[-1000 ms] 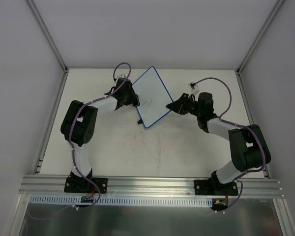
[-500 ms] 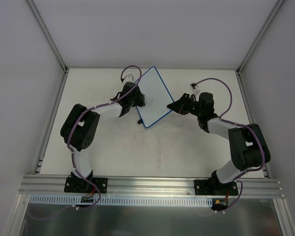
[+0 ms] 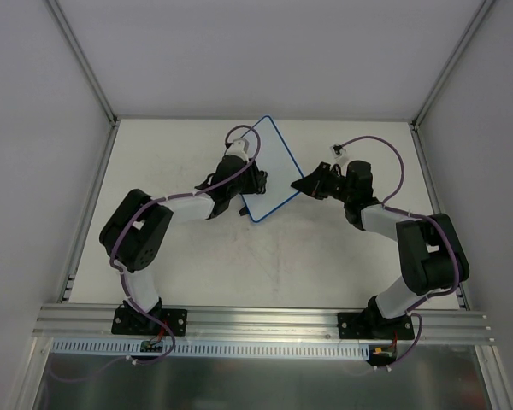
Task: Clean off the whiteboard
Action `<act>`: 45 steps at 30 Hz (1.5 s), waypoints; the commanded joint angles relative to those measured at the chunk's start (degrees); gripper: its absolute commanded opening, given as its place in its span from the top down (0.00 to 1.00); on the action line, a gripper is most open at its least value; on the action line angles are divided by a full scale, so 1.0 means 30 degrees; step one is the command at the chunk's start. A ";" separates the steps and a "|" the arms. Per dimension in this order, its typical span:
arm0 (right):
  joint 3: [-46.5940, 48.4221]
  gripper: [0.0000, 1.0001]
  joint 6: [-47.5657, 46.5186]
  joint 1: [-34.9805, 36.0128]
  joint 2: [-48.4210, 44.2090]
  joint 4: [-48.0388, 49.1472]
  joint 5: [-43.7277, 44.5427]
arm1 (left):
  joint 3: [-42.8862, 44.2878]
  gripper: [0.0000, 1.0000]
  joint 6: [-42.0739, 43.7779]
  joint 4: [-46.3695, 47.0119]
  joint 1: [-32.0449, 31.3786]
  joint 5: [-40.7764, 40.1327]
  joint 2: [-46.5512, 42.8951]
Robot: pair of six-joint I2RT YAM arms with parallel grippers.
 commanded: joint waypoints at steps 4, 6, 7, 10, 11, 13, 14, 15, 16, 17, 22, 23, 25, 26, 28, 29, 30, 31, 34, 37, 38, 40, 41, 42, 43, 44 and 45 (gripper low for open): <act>-0.0099 1.00 -0.0797 0.0756 0.0421 0.0922 -0.2073 | 0.1579 1.00 0.2488 -0.1361 -0.2582 0.4883 0.1387; -0.0070 1.00 -0.0768 0.0756 0.0392 0.0923 -0.2074 | 0.2198 1.00 0.2869 -0.2323 -0.2875 0.4915 0.1886; -0.0070 1.00 -0.0797 0.0756 0.0392 0.0923 -0.2103 | 0.2462 1.00 0.2928 -0.2503 -0.2934 0.4886 0.1975; -0.0099 1.00 -0.0797 0.0727 0.0363 0.0923 -0.2103 | 0.2318 1.00 0.2928 -0.2621 -0.2964 0.4623 0.2005; -0.0099 1.00 -0.0826 0.0756 0.0363 0.0923 -0.2103 | 0.2318 1.00 0.2987 -0.2738 -0.2964 0.4361 0.1976; -0.0070 1.00 -0.0768 0.0727 0.0363 0.0923 -0.2103 | 0.2259 1.00 0.2987 -0.3264 -0.2935 0.3136 0.1888; -0.0099 1.00 -0.0768 0.0756 0.0363 0.0923 -0.2132 | 0.2288 1.00 0.2958 -0.3383 -0.2906 0.2750 0.1888; -0.0128 1.00 -0.0768 0.0727 0.0363 0.0952 -0.2132 | 0.2288 1.00 0.2871 -0.3587 -0.2876 0.2283 0.1888; -0.0128 1.00 -0.0768 0.0756 0.0334 0.0952 -0.2103 | 0.2346 1.00 0.2754 -0.3792 -0.2760 0.1553 0.1917; -0.0128 1.00 -0.0797 0.0727 0.0334 0.0952 -0.2103 | 0.2347 1.00 0.2550 -0.3968 -0.2701 0.1313 0.2004; -0.0157 1.00 -0.0768 0.0727 0.0275 0.0952 -0.2103 | 0.2172 1.00 0.1553 -0.4116 -0.1590 0.1220 0.2297; -0.0158 1.00 -0.0768 0.0727 0.0304 0.0952 -0.2103 | 0.2171 1.00 0.1349 -0.4116 -0.1123 0.1542 0.2472; -0.0129 1.00 -0.0738 0.0727 0.0304 0.0981 -0.2132 | 0.1909 1.00 0.0500 -0.4116 -0.0536 0.2040 0.2649; -0.0128 1.00 -0.0738 0.0727 0.0275 0.0981 -0.2103 | 0.1734 1.00 0.0178 -0.4116 -0.0271 0.2159 0.2736; -0.0128 1.00 -0.0738 0.0727 0.0275 0.0981 -0.2132 | 0.1033 1.00 -0.0789 -0.4233 0.0549 0.2103 0.2621; -0.0157 1.00 -0.0709 0.0727 0.0275 0.0981 -0.2132 | 0.0855 1.00 -0.1285 -0.4350 0.0784 0.1986 0.2446; -0.0129 1.00 -0.0709 0.0727 0.0246 0.0981 -0.2132 | 0.0679 1.00 -0.1493 -0.4989 0.1134 0.1376 0.2357; -0.0157 1.00 -0.0709 0.0727 0.0275 0.0981 -0.2103 | 0.0445 1.00 -0.1611 -0.5343 0.1283 0.0993 0.2269; -0.0158 1.00 -0.0680 0.0727 0.0304 0.1069 -0.2190 | 0.0355 1.00 -0.1905 -0.6571 0.1576 -0.0234 0.1976; -0.0187 1.00 -0.0651 0.0727 0.0275 0.1098 -0.2191 | 0.0442 1.00 -0.2051 -0.7132 0.1665 -0.0796 0.2063; -0.0216 1.00 -0.0622 0.0698 0.0275 0.1098 -0.2191 | 0.0443 1.00 -0.2197 -0.7308 0.1665 -0.0885 0.2150; -0.0187 1.00 -0.0621 0.0727 0.0246 0.1098 -0.2191 | 0.0501 1.00 -0.2344 -0.7456 0.1665 -0.0974 0.2268; -0.0216 1.00 -0.0650 0.0698 0.0217 0.1098 -0.2162 | 0.0530 1.00 -0.2374 -0.7514 0.1694 -0.0974 0.2355; -0.0245 1.00 -0.0651 0.0698 0.0216 0.1098 -0.2162 | 0.0560 1.00 -0.2461 -0.7602 0.1694 -0.1090 0.2385; -0.0275 1.00 -0.0622 0.0698 0.0216 0.1127 -0.2162 | 0.0531 1.00 -0.2607 -0.7777 0.1723 -0.1265 0.2415; -0.0275 1.00 -0.0621 0.0698 0.0216 0.1128 -0.2191 | 0.0502 1.00 -0.2782 -0.7924 0.1840 -0.1615 0.2357; -0.0246 1.00 -0.0621 0.0669 0.0216 0.1128 -0.2191 | 0.0443 1.00 -0.2900 -0.8215 0.1899 -0.1735 0.2327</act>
